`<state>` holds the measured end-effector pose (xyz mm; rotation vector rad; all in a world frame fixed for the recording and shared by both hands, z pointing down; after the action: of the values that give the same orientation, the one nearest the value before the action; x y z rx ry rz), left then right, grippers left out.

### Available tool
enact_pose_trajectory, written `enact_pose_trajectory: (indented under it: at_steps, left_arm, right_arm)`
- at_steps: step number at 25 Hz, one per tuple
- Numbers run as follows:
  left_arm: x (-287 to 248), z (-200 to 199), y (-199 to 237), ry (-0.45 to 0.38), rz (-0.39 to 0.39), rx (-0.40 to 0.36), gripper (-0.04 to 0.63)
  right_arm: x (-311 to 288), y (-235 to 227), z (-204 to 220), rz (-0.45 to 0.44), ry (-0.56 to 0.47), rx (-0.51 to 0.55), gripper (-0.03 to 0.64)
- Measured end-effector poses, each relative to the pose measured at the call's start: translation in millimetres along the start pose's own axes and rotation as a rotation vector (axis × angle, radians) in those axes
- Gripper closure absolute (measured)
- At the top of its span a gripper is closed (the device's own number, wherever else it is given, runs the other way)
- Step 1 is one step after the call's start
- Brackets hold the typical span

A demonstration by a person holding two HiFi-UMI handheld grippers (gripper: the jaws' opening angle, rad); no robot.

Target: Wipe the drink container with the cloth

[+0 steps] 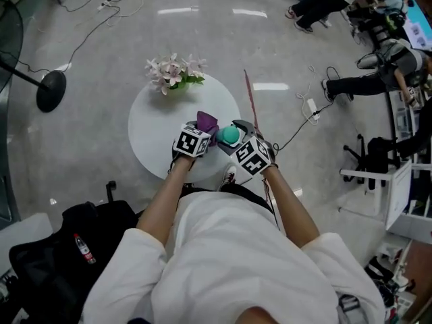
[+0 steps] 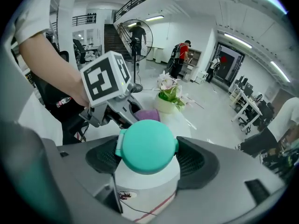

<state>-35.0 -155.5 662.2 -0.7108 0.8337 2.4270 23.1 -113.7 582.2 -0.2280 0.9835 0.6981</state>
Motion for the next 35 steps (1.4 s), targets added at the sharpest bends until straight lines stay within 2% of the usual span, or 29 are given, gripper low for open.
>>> enact_pose_trajectory:
  at_steps: [5, 11, 18, 22, 26, 31, 33, 35]
  left_arm:
    - [-31, 22, 20, 0.076, 0.044, 0.038, 0.471]
    - [-60, 45, 39, 0.184, 0.044, 0.049, 0.471]
    - [-66, 46, 41, 0.182, 0.049, 0.052, 0.471]
    - [-42, 37, 39, 0.119, -0.016, 0.032, 0.469]
    - [-3, 19, 41, 0.023, -0.112, 0.048, 0.469]
    - [58, -24, 42, -0.123, -0.264, 0.007, 0.469]
    - [84, -47, 39, -0.187, -0.327, -0.014, 0.469]
    - [109, -72, 32, -0.247, -0.379, -0.047, 0.469]
  right_arm:
    - [-2, -1, 0, 0.019, 0.022, -0.031, 0.261]
    - [-2, 0, 0, 0.040, 0.032, -0.064, 0.261]
    - [-3, -3, 3, 0.043, 0.016, -0.084, 0.258]
    - [3, -3, 2, 0.001, -0.030, -0.095, 0.247]
    - [22, -8, -1, -0.060, -0.118, -0.102, 0.221]
    - [73, -49, -26, -0.157, -0.352, -0.275, 0.221]
    - [93, -73, -40, -0.151, -0.439, -0.307, 0.239]
    - [111, -96, -53, -0.122, -0.493, -0.293, 0.262]
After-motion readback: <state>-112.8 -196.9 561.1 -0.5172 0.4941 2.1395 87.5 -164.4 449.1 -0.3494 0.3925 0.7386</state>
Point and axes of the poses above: the fingertips, and each gripper's own axes: x backward along the fingers, y to its left, z out of its underside, the point moved 4 cm from there along x, backward along the fingers, and after that the axes turned 3 degrees about -x, right-handed, at the moved point
